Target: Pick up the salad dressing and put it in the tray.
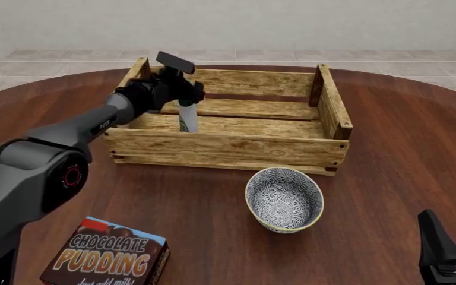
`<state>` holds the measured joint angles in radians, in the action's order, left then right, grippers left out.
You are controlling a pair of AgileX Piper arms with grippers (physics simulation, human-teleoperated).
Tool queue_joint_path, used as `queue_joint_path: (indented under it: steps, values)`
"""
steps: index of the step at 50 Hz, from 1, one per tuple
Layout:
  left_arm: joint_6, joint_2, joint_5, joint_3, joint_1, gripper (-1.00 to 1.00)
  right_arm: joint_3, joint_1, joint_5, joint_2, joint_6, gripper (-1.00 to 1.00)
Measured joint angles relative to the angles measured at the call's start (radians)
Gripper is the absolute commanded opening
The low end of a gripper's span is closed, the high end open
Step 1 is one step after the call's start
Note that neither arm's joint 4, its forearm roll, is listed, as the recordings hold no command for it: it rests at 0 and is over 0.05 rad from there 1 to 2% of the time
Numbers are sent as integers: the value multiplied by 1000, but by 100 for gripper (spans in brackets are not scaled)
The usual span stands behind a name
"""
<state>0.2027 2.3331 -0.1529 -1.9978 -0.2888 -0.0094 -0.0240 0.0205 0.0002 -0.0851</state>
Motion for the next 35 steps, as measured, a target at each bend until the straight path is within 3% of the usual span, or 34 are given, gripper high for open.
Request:
queue_joint_path:
  steps: [35]
  values:
    - [13,-101,-8,41,-4,100,1,-4,5,0,3,100]
